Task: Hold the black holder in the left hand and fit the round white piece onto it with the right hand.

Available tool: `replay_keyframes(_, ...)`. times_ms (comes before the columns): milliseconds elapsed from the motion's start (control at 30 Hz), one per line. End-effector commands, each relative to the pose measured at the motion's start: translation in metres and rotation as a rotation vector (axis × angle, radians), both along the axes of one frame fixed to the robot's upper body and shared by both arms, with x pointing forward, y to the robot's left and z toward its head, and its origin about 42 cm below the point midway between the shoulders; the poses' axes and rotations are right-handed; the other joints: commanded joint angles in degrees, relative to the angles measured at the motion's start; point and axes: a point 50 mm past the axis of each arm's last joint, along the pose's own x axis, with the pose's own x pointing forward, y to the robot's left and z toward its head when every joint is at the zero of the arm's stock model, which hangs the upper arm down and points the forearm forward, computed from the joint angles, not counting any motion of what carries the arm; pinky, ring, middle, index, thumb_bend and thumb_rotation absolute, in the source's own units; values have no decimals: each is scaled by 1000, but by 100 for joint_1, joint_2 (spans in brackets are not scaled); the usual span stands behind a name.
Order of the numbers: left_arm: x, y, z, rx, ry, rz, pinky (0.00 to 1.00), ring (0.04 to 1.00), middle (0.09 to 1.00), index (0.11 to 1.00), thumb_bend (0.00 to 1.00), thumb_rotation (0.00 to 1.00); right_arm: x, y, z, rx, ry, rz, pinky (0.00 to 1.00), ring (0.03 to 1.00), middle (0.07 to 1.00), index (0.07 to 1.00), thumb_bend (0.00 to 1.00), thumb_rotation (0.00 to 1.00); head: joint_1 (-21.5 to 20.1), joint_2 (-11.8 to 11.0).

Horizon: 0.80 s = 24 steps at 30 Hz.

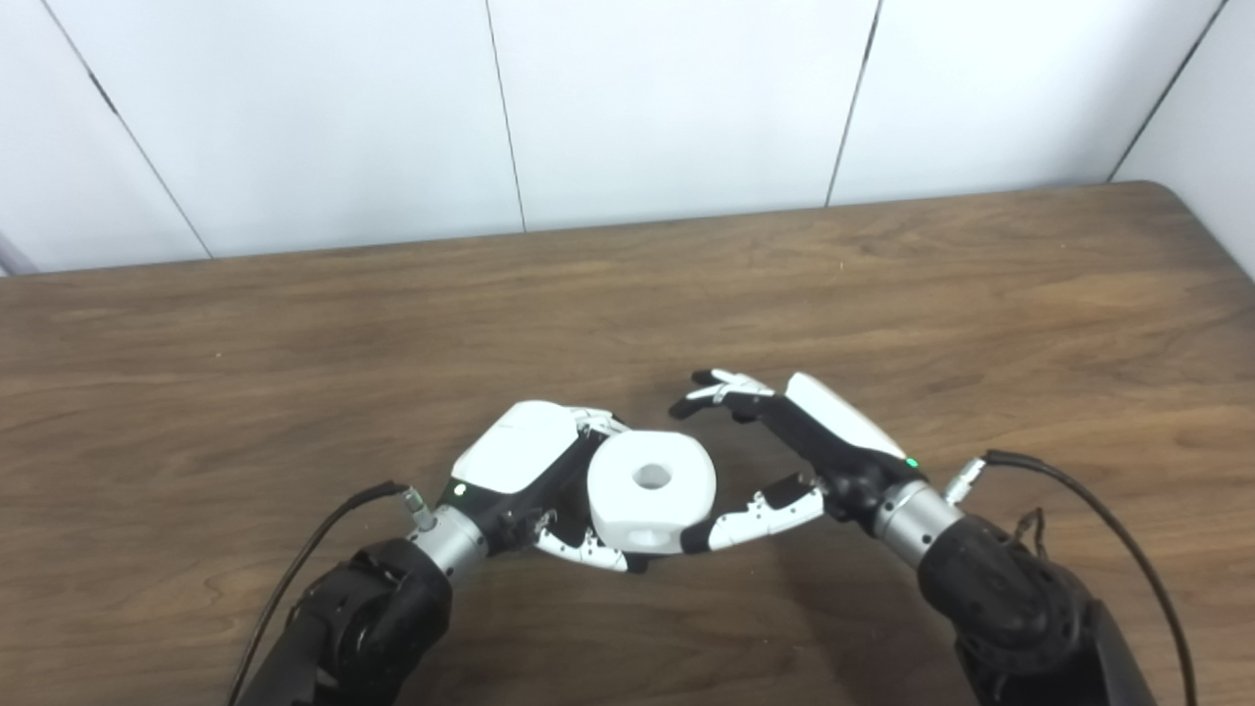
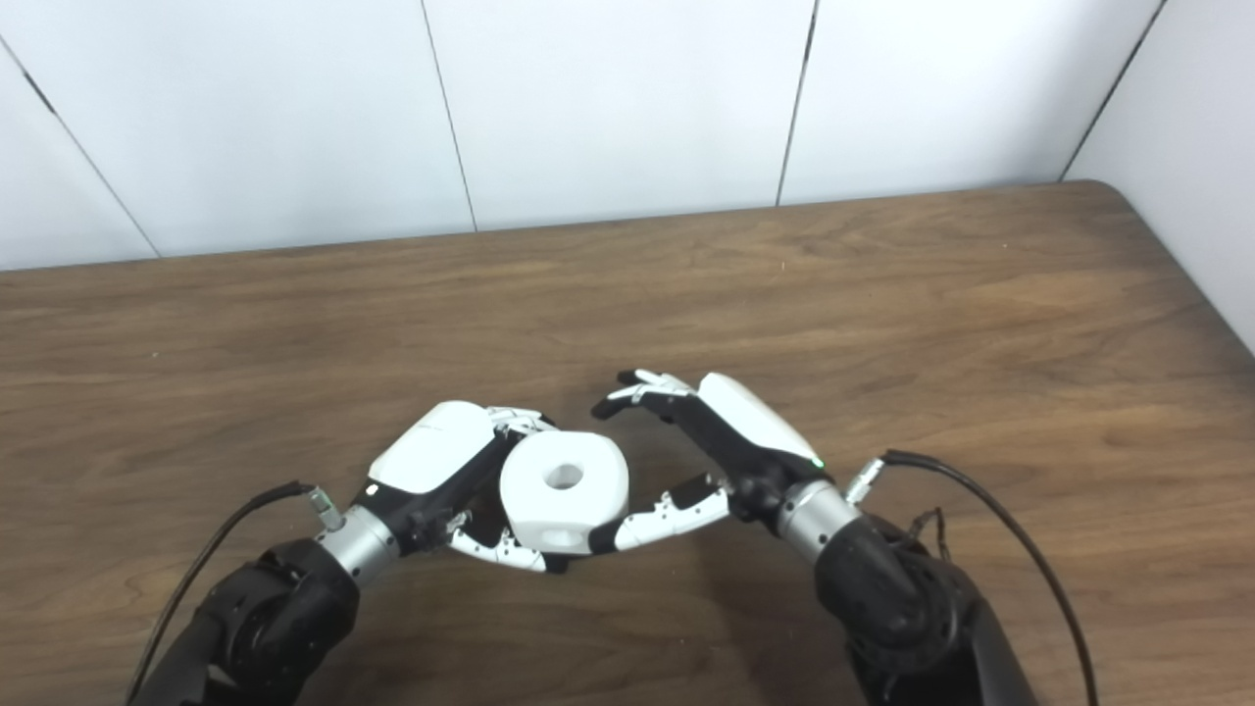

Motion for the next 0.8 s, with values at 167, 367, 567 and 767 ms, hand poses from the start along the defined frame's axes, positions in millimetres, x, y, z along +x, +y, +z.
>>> replay_keyframes(167, -3, 6, -18, 43, 72, 3, 819, 837, 753, 484, 521, 48, -9, -9, 12, 20, -46, -6, 830, 974, 946, 784, 1000, 410, 7, 12)
replay_keyframes(367, -2, 8, -18, 40, 71, 11, 821, 831, 750, 484, 521, 48, -10, -5, 9, 28, -39, -8, 834, 969, 941, 781, 1000, 408, -6, 5)
replay_keyframes(567, -2, 11, -15, 40, 92, 23, 820, 838, 759, 487, 522, 53, -7, -2, 10, 35, -42, -6, 839, 965, 934, 779, 1000, 430, 14, 4)
replay_keyframes(767, -1, 16, -10, 5, 164, 48, 801, 848, 776, 493, 524, 64, -6, -3, 11, 40, -41, -8, 836, 964, 935, 779, 1000, 436, 8, 2)
